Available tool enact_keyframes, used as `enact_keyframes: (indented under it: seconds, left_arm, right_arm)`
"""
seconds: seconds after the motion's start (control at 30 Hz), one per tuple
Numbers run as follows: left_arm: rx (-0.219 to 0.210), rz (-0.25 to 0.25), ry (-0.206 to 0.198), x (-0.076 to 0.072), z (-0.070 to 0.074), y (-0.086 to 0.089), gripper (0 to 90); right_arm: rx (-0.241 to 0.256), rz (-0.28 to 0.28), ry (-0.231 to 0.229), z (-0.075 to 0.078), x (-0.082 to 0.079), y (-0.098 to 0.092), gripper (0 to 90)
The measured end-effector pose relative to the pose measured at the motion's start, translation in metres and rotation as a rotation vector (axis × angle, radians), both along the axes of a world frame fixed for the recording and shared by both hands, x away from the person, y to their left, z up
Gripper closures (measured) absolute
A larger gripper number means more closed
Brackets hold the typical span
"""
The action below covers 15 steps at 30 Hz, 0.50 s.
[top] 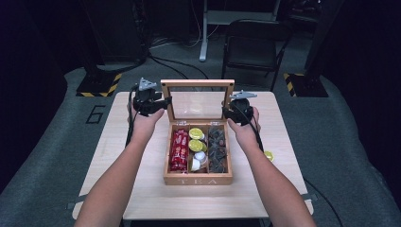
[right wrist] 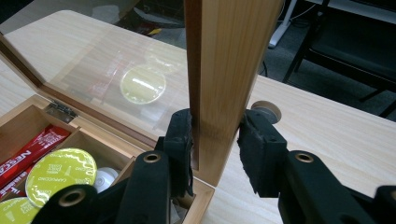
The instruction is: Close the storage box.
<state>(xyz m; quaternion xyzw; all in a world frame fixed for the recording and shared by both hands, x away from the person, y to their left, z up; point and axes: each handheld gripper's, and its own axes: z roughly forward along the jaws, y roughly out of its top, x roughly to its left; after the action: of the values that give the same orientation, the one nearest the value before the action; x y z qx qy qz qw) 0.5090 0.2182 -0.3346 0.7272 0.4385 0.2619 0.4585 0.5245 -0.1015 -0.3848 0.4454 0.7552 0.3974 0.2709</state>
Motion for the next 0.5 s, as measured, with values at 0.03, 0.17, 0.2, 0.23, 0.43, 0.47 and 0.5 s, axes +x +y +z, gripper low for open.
enact_keyframes:
  seconds: [0.03, 0.17, 0.2, 0.23, 0.43, 0.47, 0.5]
  left_arm:
    - [0.004, -0.002, -0.002, -0.0002, 0.0011, -0.0010, 52.9]
    - [0.007, -0.004, -0.011, -0.0022, 0.0033, -0.0038, 60.2]
    - [0.014, -0.004, -0.008, -0.0028, 0.0040, -0.0042, 60.6]
    - [0.003, -0.002, -0.009, -0.0030, 0.0042, -0.0040, 60.8]
    - [-0.010, -0.011, -0.002, -0.0049, 0.0065, 0.0009, 63.9]
    - [-0.007, -0.011, -0.001, -0.0054, 0.0067, 0.0007, 64.0]
    - [-0.009, -0.010, 0.000, -0.0062, 0.0068, 0.0007, 64.0]
  right_arm:
    - [0.001, 0.003, 0.000, -0.0001, -0.0004, -0.0004, 64.7]
    - [0.001, 0.003, -0.009, -0.0009, -0.0011, -0.0008, 64.7]
    - [0.004, 0.003, -0.009, -0.0012, -0.0013, -0.0008, 64.7]
    - [0.006, 0.003, -0.010, -0.0014, -0.0016, -0.0008, 64.7]
    - [0.015, 0.002, -0.006, -0.0020, -0.0023, -0.0011, 64.5]
    - [0.014, 0.004, -0.004, -0.0017, -0.0024, -0.0013, 64.4]
    - [0.014, 0.007, -0.003, -0.0016, -0.0024, -0.0017, 64.4]
